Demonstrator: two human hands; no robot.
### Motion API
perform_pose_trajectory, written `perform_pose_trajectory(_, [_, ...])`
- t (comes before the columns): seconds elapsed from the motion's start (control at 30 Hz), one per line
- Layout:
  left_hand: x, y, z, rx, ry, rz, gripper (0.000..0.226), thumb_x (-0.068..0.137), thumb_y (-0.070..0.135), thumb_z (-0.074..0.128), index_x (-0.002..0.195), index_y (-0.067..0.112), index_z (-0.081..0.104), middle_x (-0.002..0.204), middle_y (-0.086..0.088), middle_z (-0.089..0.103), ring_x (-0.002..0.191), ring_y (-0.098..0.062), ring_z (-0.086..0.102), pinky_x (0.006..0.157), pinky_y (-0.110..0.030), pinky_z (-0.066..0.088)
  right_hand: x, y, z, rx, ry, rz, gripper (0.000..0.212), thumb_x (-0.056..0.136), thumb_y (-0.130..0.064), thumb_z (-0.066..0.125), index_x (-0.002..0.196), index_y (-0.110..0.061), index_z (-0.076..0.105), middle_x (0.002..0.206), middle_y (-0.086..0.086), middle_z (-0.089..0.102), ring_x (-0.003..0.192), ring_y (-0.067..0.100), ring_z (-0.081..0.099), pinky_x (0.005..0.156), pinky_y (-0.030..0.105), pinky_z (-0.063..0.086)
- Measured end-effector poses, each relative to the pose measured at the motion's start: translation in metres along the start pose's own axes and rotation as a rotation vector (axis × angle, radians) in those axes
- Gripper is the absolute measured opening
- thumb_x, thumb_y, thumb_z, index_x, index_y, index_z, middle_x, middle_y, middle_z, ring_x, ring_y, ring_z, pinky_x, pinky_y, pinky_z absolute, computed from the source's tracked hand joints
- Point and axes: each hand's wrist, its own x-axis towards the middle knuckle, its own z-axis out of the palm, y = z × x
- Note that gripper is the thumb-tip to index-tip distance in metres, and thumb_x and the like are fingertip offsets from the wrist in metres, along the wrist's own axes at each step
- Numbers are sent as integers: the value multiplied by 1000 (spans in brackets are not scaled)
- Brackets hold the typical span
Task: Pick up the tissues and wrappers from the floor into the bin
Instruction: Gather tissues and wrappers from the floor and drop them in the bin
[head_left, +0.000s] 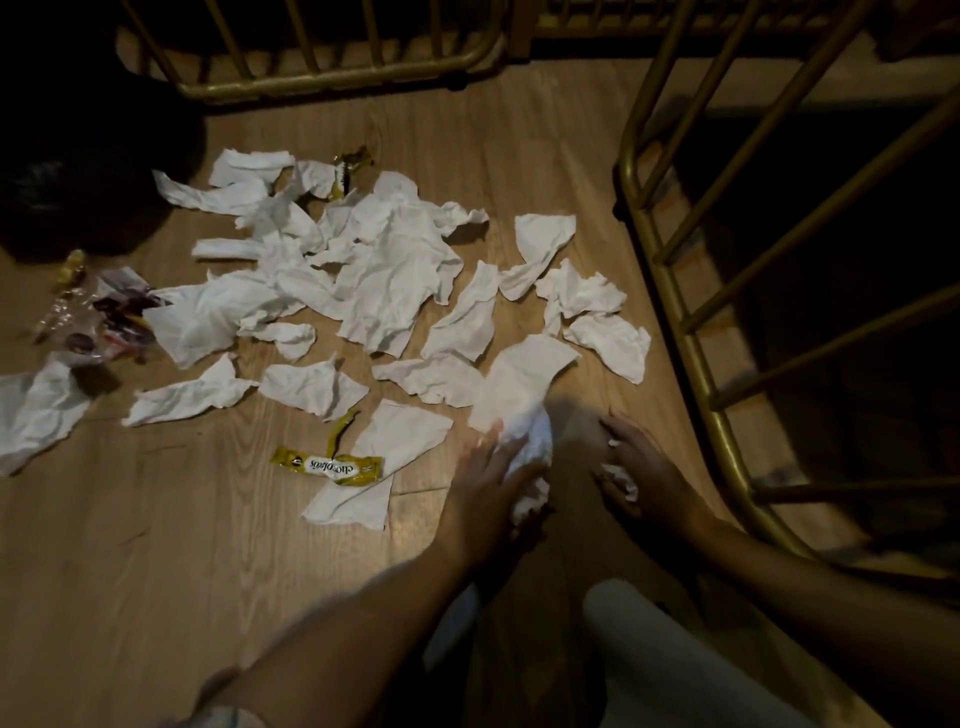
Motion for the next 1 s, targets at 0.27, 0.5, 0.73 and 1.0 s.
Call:
perform_pose_trajectory(0.27, [-40, -8, -14, -467, 23, -64, 30, 88, 12, 67, 117, 19, 62, 124, -2, 52, 113, -6, 46, 96, -30, 45, 68, -42, -14, 105, 264, -150, 35, 83, -23, 68, 110, -3, 62, 135, 14, 53, 131, 20, 43, 109, 26, 34])
perform_pose_trajectory(0.5, [-27, -8, -20, -166, 72, -131, 106, 75, 56, 73, 149, 37, -1, 131, -4, 41, 100, -15, 55, 77, -25, 52, 91, -53, 6, 87, 91, -346, 54, 88, -51, 52, 128, -17, 49, 138, 12, 51, 137, 19, 34, 112, 50, 25])
perform_pose_trajectory(0.73, [-15, -7, -17, 106, 155, -111, 69, 71, 76, 54, 117, 26, 58, 137, -10, 51, 127, -31, 44, 99, -47, 43, 82, -41, 11, 70, 27, -279, 56, 85, -47, 49, 120, -6, 61, 133, 14, 57, 130, 21, 41, 110, 56, 29])
perform_pose_trajectory(1.0, [-62, -33, -19, -471, 210, 10, 47, 84, 34, 71, 126, 33, 50, 126, 2, 57, 120, -9, 51, 102, -41, 45, 83, -42, 25, -5, -111, -329, 46, 84, -40, 58, 122, -14, 62, 138, 11, 53, 133, 25, 41, 109, 57, 31])
